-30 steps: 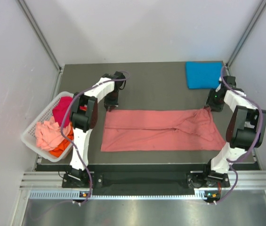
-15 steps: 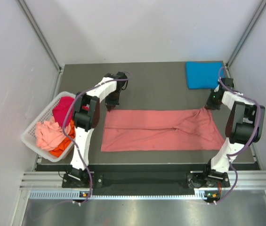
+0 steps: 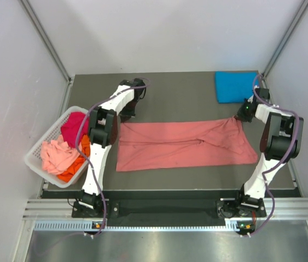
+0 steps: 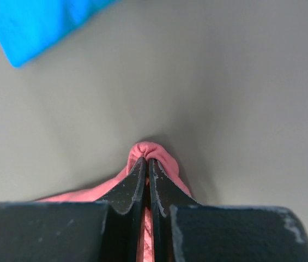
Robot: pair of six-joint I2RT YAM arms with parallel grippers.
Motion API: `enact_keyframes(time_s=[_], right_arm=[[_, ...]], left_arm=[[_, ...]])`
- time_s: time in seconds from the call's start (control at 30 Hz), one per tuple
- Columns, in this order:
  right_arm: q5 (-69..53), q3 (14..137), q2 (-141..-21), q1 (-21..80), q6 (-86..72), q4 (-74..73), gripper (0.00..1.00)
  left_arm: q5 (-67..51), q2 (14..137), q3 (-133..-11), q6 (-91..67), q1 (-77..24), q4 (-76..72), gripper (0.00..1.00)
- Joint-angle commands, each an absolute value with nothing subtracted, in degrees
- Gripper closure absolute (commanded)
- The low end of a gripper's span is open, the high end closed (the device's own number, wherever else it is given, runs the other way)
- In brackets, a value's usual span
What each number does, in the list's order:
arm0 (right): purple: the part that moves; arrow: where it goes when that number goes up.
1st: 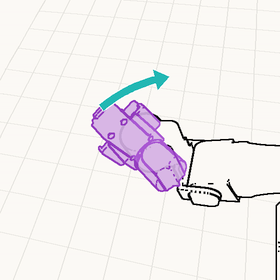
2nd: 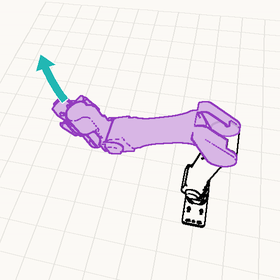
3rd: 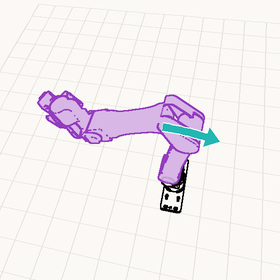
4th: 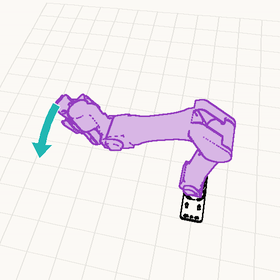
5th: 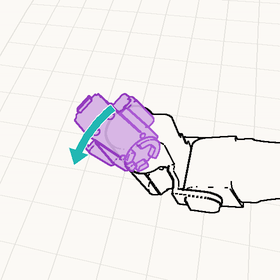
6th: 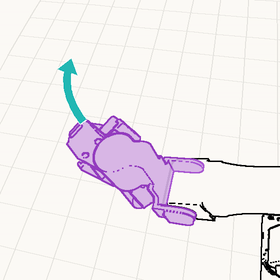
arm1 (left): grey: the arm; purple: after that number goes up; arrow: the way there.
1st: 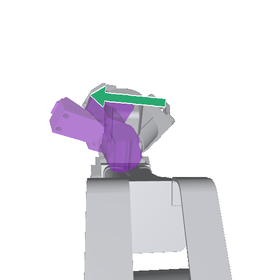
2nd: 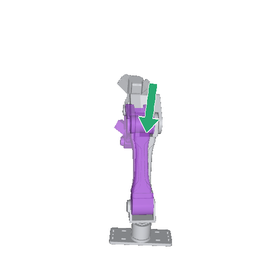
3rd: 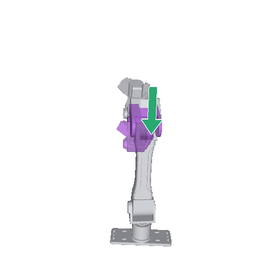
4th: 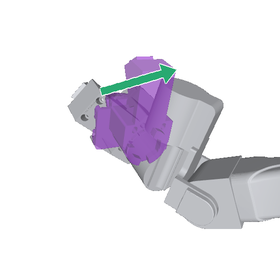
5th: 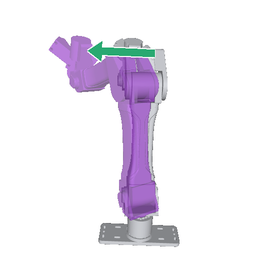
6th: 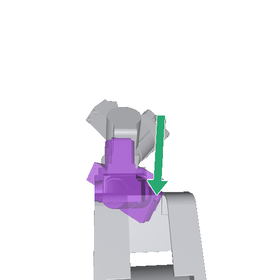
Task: Fold and stack the t-shirts
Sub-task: Fold the tshirt
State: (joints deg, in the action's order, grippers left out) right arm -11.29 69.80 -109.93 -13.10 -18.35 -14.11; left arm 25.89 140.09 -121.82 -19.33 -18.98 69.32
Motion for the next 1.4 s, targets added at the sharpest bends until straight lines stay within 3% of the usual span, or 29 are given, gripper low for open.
enact_keyframes(time_s=[0.0,0.33,0.4,0.5,0.53,0.63,0.73,1.07,1.37], right_arm=[[-13.1,74.3,-111.4,-13.6,-20.0,-8.1,1.0],[-15.0,75.4,-111.0,-13.5,-20.7,-7.6,0.98],[-15.6,75.7,-110.3,-13.5,-20.4,-8.6,0.93],[-14.2,77.0,-107.7,-13.4,-19.7,-14.3,0.76],[-13.4,77.5,-107.2,-13.4,-19.4,-14.3,0.76],[-10.1,79.8,-105.0,-13.4,-18.5,-21.4,0.63],[-4.8,80.2,-102.0,-13.4,-19.4,-27.1,0.6],[-4.0,71.1,-89.9,-13.0,-24.0,-34.9,0.58],[-8.6,59.9,-81.7,-10.3,-25.0,-30.8,0.59]], left_arm=[[29.4,143.0,-124.0,-19.0,-16.2,63.2,1.0],[28.7,140.8,-123.0,-20.7,-16.1,64.0,1.0],[28.3,139.5,-122.1,-21.2,-16.2,64.2,0.91],[27.8,135.4,-120.3,-21.8,-16.3,65.3,0.76],[27.8,134.4,-120.1,-21.9,-16.3,65.5,0.74],[27.7,130.6,-119.3,-21.9,-17.0,66.4,0.7],[24.8,126.4,-117.8,-21.6,-18.0,66.7,0.69],[-4.4,116.5,-110.6,-19.8,-30.5,50.5,0.69],[-21.7,119.5,-103.5,-30.9,-35.2,19.6,0.71]])
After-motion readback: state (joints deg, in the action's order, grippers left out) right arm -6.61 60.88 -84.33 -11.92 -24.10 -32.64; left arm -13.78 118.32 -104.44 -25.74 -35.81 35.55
